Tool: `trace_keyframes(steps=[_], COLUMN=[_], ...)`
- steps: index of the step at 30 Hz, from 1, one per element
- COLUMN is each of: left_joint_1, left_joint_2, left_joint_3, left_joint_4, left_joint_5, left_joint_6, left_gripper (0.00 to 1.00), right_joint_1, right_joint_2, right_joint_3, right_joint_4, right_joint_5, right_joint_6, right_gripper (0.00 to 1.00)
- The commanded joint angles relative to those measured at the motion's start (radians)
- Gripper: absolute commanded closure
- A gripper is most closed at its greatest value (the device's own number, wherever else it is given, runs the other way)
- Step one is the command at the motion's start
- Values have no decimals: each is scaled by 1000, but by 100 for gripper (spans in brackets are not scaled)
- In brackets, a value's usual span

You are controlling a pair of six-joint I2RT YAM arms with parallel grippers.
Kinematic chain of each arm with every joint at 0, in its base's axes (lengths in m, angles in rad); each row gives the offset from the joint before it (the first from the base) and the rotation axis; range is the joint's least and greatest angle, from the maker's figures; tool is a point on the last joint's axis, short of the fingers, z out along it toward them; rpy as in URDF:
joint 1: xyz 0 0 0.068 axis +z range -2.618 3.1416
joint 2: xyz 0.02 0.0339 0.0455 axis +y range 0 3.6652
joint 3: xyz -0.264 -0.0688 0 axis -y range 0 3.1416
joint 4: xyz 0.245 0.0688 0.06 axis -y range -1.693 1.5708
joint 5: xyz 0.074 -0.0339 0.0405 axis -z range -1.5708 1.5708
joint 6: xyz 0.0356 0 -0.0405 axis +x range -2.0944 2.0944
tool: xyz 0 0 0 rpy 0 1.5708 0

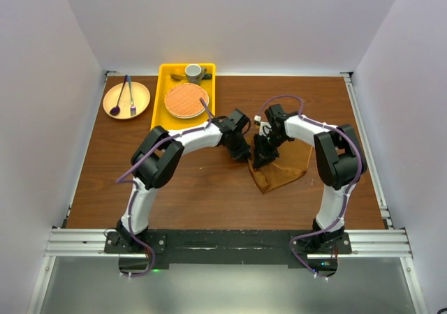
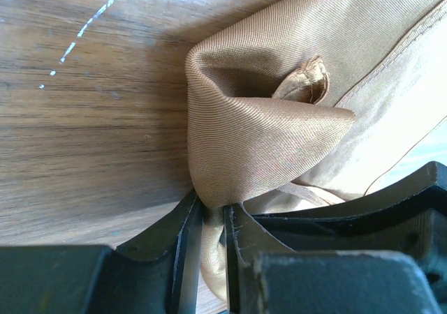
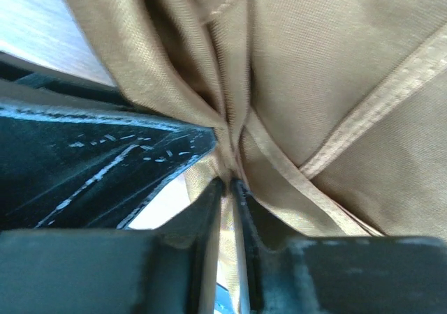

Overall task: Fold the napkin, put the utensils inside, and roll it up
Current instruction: Roll the napkin with the utensil

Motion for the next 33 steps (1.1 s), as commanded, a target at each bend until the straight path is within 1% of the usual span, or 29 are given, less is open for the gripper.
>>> trace_keyframes(steps=[1,2,3,5,7,9,11,12,13,16,17,19,21,22,23,26,28,30,33], left_joint_1=[8,8,8,8,8,8,8,8,8,8,8,8,8,8,8,8,10,11,14], left_joint_2=[106,104,104,104,106,102,102,104,104,112,110,106,102,102,102,106,106,102,99], left_joint_3=[-28,-25,-24,-13,-2,4,16,21,33,44,44,44,47,49,49,47,42,35,30], left_joint_4=[-152,-155,-164,-173,-191,-213,-230,-243,-251,-264,-264,-270,-273,-273,-273,-274,-279,-279,-283], left_joint_5=[-142,-142,-112,-98,-82,-72,-72,-65,-61,-35,-29,-19,-9,-3,7,31,34,45,48], left_joint_6=[61,59,56,50,44,30,10,6,-2,-22,-34,-47,-56,-60,-67,-76,-79,-79,-76], left_gripper=[98,100,100,100,100,100,100,100,100,100,100,100,100,100,100,100,100,100,100], right_joint_1=[5,4,4,4,5,5,10,15,24,48,59,99,136,148,160,214,251,280,300], right_joint_2=[41,38,29,-3,-32,-91,-152,-178,-200,-299,-328,-403,-466,-483,-497,-537,-534,-527,-526], right_joint_3=[-21,-14,-6,15,29,29,19,9,-18,-91,-112,-185,-236,-286,-311,-380,-411,-419,-446], right_joint_4=[1,-5,-19,-33,-52,-53,-40,-13,6,94,149,214,315,346,413,499,523,524,549], right_joint_5=[216,215,213,212,210,203,200,190,192,224,229,244,255,279,284,348,383,456,499], right_joint_6=[-83,-86,-93,-96,-101,-103,-104,-106,-103,-80,-73,-46,-3,12,26,65,74,60,36], right_gripper=[75,73,70,67,62,57,54,53,49,42,41,41,43,43,45,49,51,53,54])
